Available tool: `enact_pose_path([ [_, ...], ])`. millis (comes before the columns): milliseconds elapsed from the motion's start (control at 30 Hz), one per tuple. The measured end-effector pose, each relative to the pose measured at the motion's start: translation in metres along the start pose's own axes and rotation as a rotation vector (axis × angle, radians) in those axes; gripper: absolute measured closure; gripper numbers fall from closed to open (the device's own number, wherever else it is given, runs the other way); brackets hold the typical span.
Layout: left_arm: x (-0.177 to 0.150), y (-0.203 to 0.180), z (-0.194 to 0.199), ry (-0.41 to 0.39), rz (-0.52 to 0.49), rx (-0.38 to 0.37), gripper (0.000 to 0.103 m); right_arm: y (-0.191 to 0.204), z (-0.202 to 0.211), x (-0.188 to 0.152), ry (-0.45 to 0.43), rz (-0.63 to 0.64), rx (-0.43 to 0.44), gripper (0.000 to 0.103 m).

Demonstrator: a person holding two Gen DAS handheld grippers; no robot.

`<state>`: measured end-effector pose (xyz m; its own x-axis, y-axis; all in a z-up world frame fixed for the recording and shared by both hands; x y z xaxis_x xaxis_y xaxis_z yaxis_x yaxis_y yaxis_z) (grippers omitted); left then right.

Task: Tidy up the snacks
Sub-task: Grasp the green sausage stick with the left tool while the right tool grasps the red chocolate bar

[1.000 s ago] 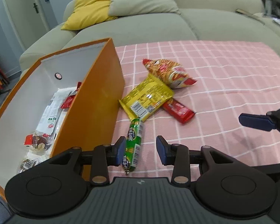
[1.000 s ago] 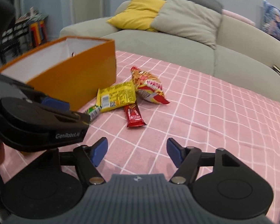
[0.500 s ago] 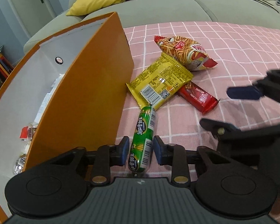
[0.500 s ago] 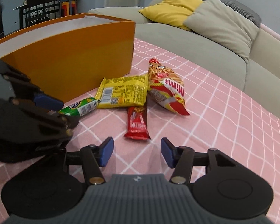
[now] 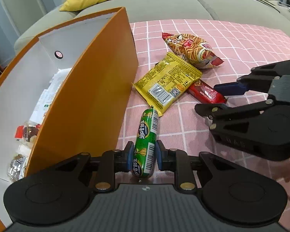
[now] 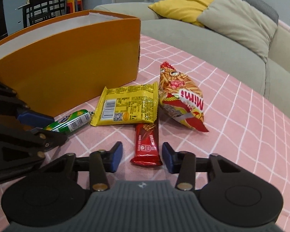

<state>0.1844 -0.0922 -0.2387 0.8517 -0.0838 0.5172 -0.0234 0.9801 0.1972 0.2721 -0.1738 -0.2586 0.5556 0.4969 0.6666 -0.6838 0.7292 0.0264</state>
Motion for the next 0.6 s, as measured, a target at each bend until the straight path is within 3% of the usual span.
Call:
enact_pose_path([
  [67, 0.0, 0.0, 0.001, 0.006, 0.007, -0.019, 0.077, 0.001, 0.0, 0.0, 0.008, -0.018, 0.0, 0.073],
  [300, -0.007, 0.001, 0.007, 0.04, 0.04, -0.084, 0.077, 0.007, 0.021, -0.014, 0.041, -0.134, -0.039, 0.075],
  [600, -0.03, -0.009, 0.023, 0.073, 0.024, -0.207, 0.077, 0.037, 0.069, -0.054, 0.119, -0.343, -0.157, 0.076],
])
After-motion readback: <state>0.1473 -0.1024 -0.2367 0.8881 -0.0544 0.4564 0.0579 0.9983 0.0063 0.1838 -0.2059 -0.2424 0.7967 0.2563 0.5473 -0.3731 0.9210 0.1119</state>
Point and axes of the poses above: each gripper's, at about its wrist camera, not at the fingertips, and z roughly against the way its jaws point, y to its left, x to its top, the point moved 8 cm from there along -z, roughly the way its jaws point, and after that the axes turned 4 degrees about x, right-handed, at the moved point
